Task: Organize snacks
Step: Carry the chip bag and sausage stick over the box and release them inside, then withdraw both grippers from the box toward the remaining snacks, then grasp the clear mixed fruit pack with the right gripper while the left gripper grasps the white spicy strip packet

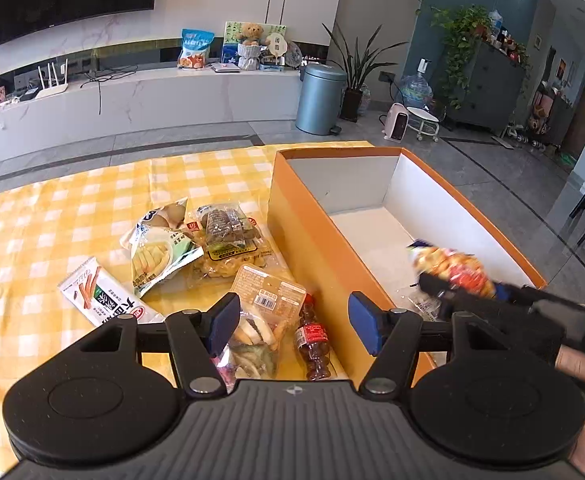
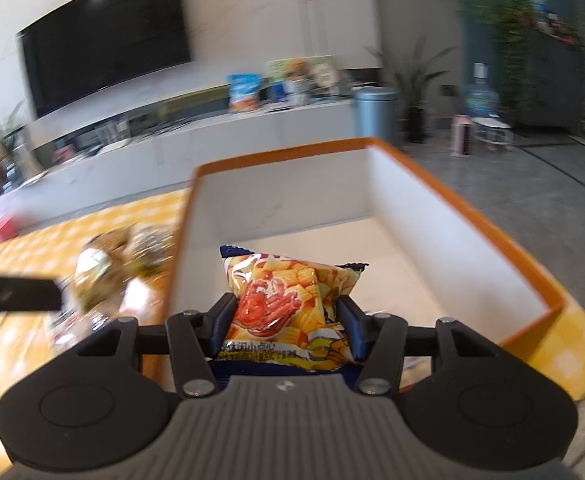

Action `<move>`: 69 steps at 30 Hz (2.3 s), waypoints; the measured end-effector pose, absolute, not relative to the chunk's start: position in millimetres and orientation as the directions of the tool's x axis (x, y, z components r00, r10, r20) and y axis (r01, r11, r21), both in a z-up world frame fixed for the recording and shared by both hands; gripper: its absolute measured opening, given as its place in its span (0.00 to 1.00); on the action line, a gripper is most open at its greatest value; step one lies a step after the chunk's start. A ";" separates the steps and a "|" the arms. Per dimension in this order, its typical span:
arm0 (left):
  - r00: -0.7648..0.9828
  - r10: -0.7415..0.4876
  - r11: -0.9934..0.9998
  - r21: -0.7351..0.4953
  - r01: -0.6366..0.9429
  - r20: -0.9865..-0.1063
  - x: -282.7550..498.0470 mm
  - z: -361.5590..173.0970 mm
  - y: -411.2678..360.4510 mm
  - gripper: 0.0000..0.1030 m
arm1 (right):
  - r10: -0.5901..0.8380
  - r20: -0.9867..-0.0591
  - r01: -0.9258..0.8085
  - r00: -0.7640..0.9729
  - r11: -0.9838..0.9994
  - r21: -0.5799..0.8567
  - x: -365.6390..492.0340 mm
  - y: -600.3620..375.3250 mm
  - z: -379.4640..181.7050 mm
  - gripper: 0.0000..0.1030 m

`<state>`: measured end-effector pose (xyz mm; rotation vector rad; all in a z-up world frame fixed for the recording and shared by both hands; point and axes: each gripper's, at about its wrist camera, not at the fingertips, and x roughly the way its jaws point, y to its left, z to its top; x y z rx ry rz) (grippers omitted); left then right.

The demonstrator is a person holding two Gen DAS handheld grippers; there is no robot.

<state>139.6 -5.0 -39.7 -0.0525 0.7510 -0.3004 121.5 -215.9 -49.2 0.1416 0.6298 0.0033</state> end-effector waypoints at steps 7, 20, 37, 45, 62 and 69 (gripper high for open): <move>0.674 -0.309 0.950 -0.179 0.257 -0.671 139.6 -43.4 -10.2 0.71 | -0.212 -0.636 0.254 0.742 0.967 -0.027 141.3 -230.8 -53.1 0.52; 0.671 -0.339 0.938 -0.179 0.298 -0.660 129.5 -38.1 -11.6 0.71 | -0.312 -0.583 0.301 0.750 0.946 -0.120 139.4 -222.0 -47.0 0.89; 0.734 -0.205 0.977 -0.174 0.119 -0.648 99.5 -17.3 48.5 0.74 | 0.014 -0.384 0.034 0.923 0.992 0.118 95.6 -165.2 7.3 0.97; 0.719 -0.116 0.976 -0.213 -0.046 -0.685 90.6 -43.0 114.2 0.74 | 0.251 -0.470 -0.115 0.846 0.947 0.299 106.6 -111.8 0.9 0.97; 0.694 -0.197 0.940 -0.334 -0.066 -0.693 95.9 -73.4 153.9 0.75 | 0.104 -0.578 0.048 0.810 0.969 0.241 126.1 -65.6 -43.8 0.97; 0.696 -0.275 0.908 -0.418 -0.039 -0.664 96.8 -71.7 161.5 0.75 | -0.052 -0.697 0.064 0.715 0.998 -0.009 145.1 -16.4 -82.0 0.97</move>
